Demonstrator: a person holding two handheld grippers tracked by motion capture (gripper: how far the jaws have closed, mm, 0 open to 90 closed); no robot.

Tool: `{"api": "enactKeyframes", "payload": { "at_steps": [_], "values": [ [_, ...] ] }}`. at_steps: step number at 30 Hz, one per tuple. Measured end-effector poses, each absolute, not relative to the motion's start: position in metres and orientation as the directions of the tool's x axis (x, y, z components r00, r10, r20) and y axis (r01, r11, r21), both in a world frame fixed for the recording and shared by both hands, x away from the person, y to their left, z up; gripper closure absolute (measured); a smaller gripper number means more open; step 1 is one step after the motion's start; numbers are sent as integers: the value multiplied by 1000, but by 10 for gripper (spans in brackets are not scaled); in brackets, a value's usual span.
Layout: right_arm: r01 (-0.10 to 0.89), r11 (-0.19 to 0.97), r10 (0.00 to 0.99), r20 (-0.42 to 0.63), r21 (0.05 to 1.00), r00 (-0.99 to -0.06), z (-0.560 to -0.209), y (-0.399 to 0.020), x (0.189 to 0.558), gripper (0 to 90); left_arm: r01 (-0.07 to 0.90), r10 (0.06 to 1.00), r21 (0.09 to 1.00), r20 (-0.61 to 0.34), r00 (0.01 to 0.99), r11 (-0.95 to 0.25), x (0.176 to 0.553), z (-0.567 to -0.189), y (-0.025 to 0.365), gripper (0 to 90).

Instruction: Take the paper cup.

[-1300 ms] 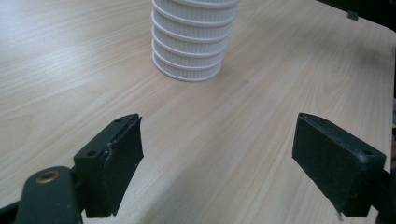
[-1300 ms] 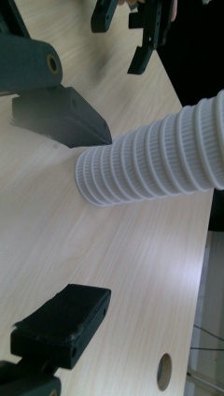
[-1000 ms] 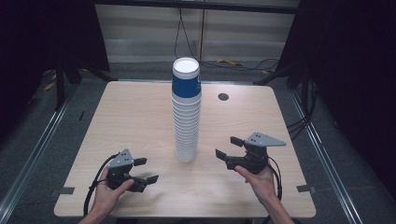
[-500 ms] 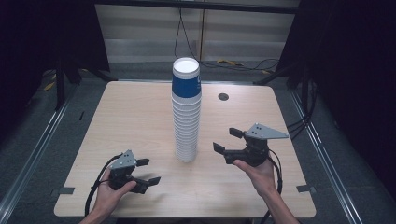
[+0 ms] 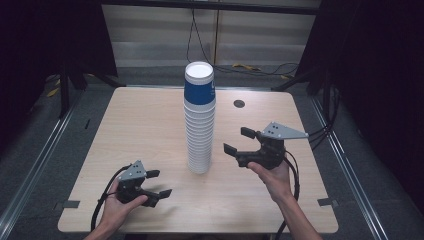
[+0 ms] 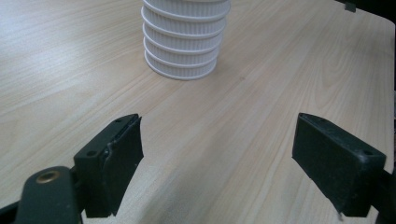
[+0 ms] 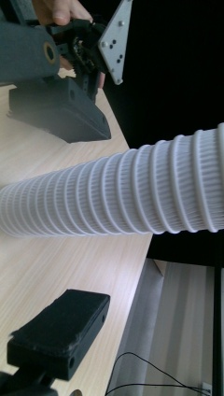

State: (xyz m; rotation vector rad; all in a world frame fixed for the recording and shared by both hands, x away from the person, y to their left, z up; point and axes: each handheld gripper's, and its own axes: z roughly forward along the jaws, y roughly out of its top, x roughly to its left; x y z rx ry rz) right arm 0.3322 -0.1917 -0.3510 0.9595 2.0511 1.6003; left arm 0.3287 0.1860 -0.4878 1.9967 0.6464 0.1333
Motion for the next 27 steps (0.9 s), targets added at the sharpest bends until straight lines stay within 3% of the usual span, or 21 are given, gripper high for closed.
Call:
{"api": "enactKeyframes", "payload": {
  "at_steps": [12,27],
  "values": [
    [258,114,685,113,959,-720,-326,-183,337,137,390,499,843,-174,849,-370,329,-489,185,160],
    [246,125,643,110,961,-757,-294,-171,353,155,394,499,838,-174,849,-378,330,-490,186,163]
  ]
}}
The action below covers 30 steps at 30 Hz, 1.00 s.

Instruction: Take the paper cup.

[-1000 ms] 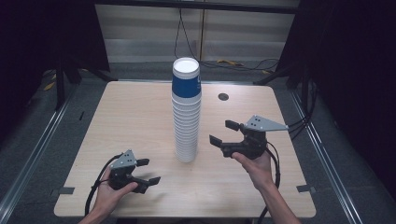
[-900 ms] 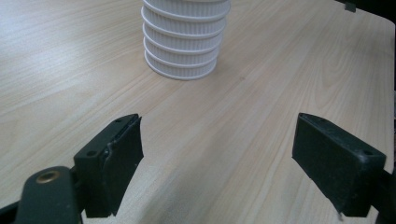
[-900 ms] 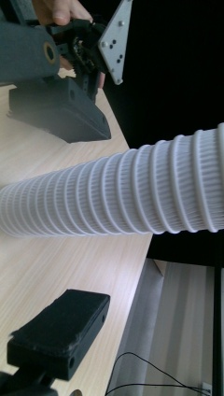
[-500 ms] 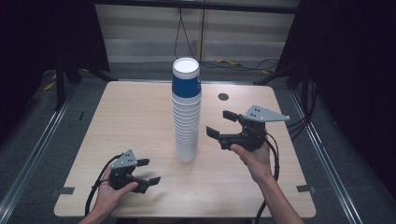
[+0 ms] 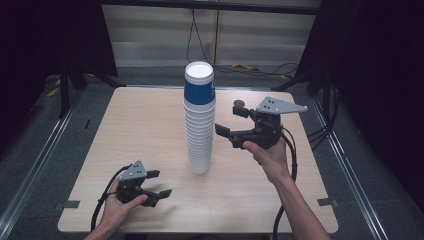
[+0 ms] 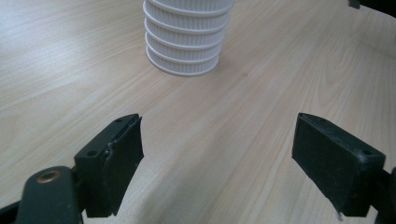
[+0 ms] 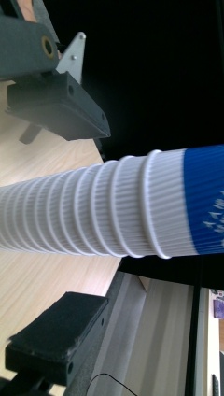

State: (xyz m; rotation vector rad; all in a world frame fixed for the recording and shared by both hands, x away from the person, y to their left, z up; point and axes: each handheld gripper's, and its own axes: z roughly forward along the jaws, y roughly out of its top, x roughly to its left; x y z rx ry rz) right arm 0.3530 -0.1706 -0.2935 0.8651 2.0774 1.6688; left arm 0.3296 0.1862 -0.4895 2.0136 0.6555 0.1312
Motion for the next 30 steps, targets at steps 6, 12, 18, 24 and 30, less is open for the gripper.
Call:
{"api": "enactKeyframes", "payload": {
  "at_steps": [6,12,18,24,30],
  "values": [
    [243,126,640,108,962,-760,-281,-169,357,153,397,498,836,-178,849,-378,330,-490,186,163],
    [239,117,628,114,964,-770,-272,-166,360,148,390,488,841,-179,855,-375,328,-487,184,174],
    [225,142,603,96,964,-792,-256,-153,364,139,396,500,840,-179,847,-371,329,-488,186,174],
    [230,139,583,108,963,-805,-247,-145,374,138,397,498,840,-181,848,-371,328,-488,186,174],
    [220,144,581,98,965,-808,-241,-141,379,140,398,499,837,-178,848,-377,329,-488,187,175]
  ]
}}
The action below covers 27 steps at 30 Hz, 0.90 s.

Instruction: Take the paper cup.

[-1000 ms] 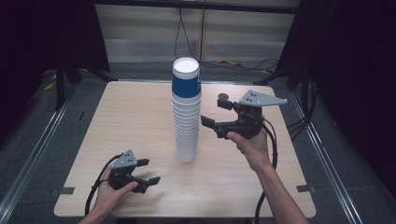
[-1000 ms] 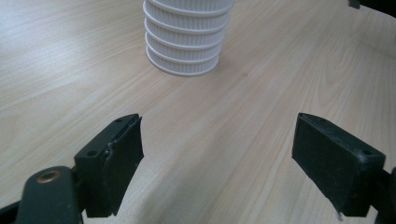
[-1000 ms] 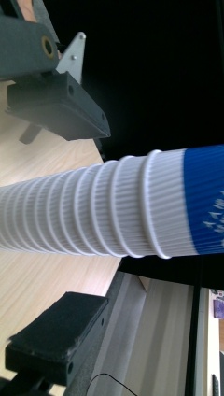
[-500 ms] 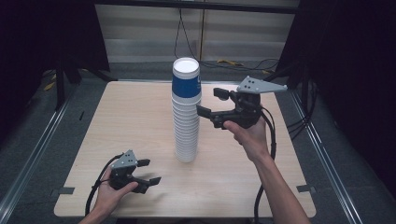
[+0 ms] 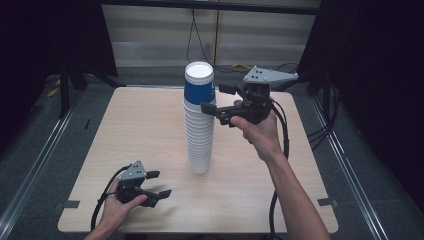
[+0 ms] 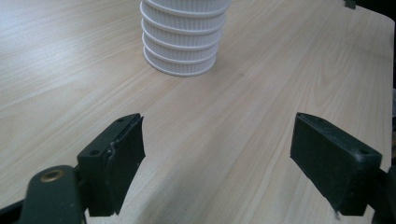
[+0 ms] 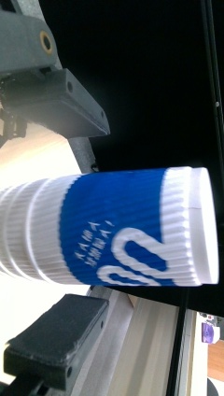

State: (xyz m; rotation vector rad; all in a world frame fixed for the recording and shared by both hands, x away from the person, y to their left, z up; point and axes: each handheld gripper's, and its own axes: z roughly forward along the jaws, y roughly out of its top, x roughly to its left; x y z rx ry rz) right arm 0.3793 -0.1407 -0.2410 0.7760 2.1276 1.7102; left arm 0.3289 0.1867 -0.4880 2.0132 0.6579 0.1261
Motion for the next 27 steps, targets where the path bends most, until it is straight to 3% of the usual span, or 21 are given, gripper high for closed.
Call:
{"api": "enactKeyframes", "payload": {
  "at_steps": [27],
  "values": [
    [273,215,624,83,938,-777,-231,-103,411,175,391,500,841,-172,849,-374,329,-488,188,175]
  ]
}}
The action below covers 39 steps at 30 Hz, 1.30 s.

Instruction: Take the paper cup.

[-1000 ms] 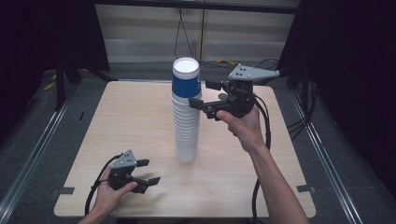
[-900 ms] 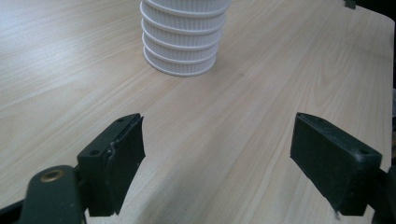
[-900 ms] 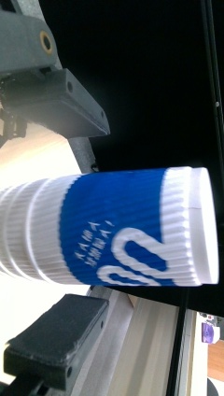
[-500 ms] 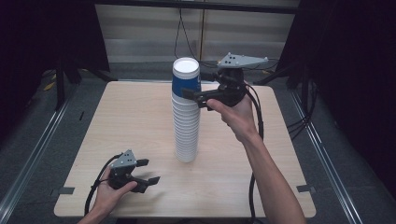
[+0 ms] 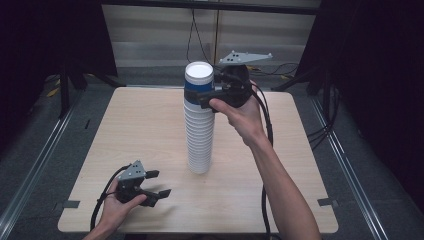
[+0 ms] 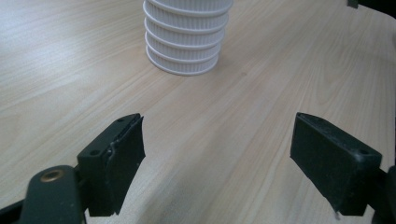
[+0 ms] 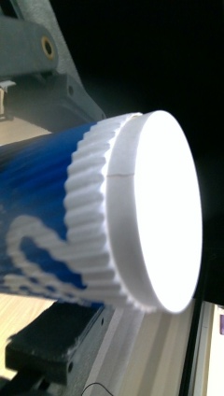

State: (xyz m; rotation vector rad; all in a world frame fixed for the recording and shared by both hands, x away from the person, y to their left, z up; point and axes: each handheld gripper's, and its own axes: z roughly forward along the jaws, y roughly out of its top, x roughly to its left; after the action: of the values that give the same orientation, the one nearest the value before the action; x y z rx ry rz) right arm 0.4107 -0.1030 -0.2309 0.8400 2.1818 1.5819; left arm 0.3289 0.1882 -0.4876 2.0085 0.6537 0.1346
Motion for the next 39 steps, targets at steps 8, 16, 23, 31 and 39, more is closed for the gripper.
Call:
{"api": "enactKeyframes", "payload": {
  "at_steps": [8,16,23,31,39],
  "values": [
    [278,215,623,87,936,-777,-231,-97,415,228,393,502,840,-172,847,-374,328,-487,189,177],
    [271,196,621,95,942,-778,-231,-98,415,232,392,504,839,-168,847,-378,329,-488,188,177],
    [242,162,620,92,957,-779,-226,-100,413,233,393,506,839,-169,846,-377,329,-488,189,178],
    [222,120,611,104,968,-785,-223,-102,411,242,398,517,838,-169,839,-372,329,-488,189,178],
    [204,93,605,108,975,-789,-221,-104,409,246,403,532,840,-168,830,-364,330,-488,191,177]
  ]
}}
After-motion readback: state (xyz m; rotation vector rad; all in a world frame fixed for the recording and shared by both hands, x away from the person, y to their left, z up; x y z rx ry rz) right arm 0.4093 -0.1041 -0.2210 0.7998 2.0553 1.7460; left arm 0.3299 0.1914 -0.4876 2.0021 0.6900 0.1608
